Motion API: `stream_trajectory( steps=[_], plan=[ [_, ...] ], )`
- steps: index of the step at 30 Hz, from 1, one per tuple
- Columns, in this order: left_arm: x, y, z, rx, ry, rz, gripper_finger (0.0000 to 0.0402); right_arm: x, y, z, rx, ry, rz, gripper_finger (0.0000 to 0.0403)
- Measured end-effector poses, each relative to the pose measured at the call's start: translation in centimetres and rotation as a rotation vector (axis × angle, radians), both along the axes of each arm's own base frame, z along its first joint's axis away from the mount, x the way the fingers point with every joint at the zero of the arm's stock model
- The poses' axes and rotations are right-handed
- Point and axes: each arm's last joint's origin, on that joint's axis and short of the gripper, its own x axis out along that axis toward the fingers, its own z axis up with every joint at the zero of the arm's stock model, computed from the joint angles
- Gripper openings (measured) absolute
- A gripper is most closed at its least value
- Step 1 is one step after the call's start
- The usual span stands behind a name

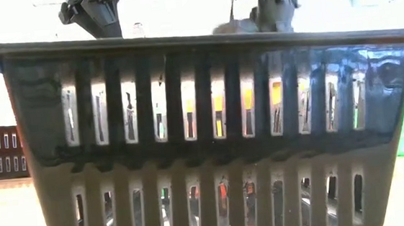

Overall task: Stack baskets on shelf by color
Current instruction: Stack the top orange bin on top of the orange bin on the shelf

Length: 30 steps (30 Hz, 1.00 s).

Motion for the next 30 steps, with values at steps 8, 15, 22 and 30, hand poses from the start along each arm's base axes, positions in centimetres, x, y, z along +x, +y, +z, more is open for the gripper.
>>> stream_trajectory(
  steps=[8, 15, 22, 30],
  plan=[
    [-0.1, 0.0, 0.0, 0.001, 0.017, -0.019, 0.0132, -1.7, -1.7, 10.5, -0.261, -0.237, -0.047, 0.0005],
    [-0.1, 0.0, 0.0, 0.001, 0.018, -0.020, 0.0132, -3.7, -5.3, 16.9, -0.473, -0.440, -0.161, 0.0005],
    [-0.1, 0.0, 0.0, 0.000, 0.018, -0.020, 0.0132, -2.2, -10.3, 17.4, -0.532, -0.533, -0.236, 0.0005],
    [-0.1, 0.0, 0.0, -0.004, 0.014, -0.010, 0.0132, 0.7, -16.2, 14.1, -0.444, -0.558, -0.295, 0.0005]
  ],
)
